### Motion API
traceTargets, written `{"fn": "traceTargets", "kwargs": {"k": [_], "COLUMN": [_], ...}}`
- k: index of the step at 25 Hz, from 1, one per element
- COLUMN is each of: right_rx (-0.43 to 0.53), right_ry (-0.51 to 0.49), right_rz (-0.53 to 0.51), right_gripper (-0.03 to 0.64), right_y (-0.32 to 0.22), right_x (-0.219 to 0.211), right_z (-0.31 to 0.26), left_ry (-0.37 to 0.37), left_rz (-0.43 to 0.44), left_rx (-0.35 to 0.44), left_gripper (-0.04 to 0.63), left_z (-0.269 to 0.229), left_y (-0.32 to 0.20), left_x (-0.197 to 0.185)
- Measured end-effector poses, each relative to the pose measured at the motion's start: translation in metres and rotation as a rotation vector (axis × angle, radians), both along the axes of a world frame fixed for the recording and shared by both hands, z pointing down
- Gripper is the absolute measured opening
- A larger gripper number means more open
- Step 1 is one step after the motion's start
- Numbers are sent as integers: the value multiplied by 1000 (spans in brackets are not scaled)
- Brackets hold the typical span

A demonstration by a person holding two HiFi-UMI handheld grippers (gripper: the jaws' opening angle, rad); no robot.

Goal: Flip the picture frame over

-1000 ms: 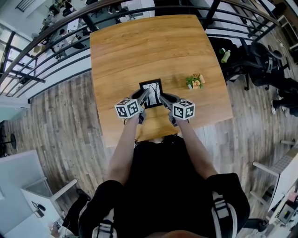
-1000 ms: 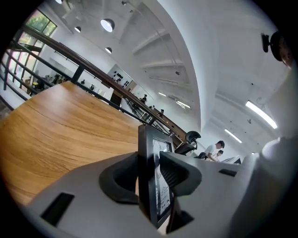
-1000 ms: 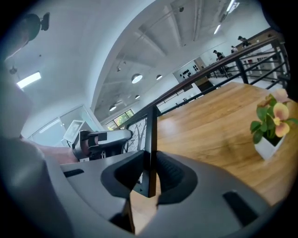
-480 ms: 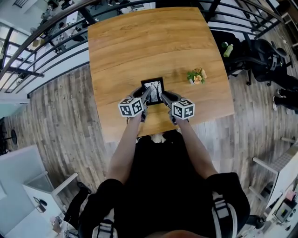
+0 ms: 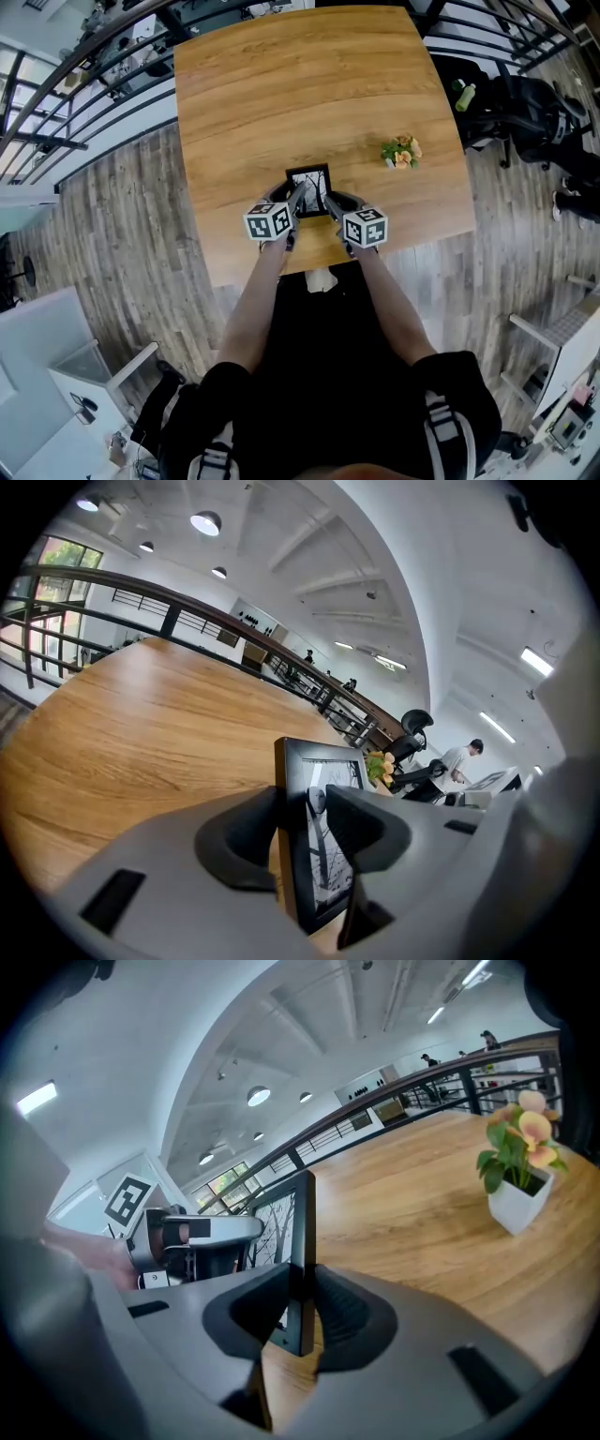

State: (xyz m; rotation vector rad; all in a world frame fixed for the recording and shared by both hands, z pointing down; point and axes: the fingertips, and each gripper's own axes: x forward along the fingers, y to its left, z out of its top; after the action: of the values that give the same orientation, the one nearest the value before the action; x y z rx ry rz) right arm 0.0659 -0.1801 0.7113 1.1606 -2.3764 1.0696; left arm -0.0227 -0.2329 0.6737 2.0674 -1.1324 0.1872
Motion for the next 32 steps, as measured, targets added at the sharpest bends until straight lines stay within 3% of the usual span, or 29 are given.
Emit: {"fn": "traceTargets", "kwargs": {"k": [8, 22, 32], "right_rx": [-48, -37, -51], "right_ry": [53, 123, 189], "right_rz": [1, 14, 1], "right_gripper": [92, 95, 100], "right_y": [20, 22, 15], "right_x": [1, 5, 2], "right_z": [36, 65, 78], "left_ry": [-40, -86, -118], "left_rz": [9, 48, 9], "left_rx": [-57, -56, -81], "left_gripper": [170, 170, 170], "left_z": [38, 64, 82], "left_y": [19, 20, 14], "left_x": [2, 7, 3]}}
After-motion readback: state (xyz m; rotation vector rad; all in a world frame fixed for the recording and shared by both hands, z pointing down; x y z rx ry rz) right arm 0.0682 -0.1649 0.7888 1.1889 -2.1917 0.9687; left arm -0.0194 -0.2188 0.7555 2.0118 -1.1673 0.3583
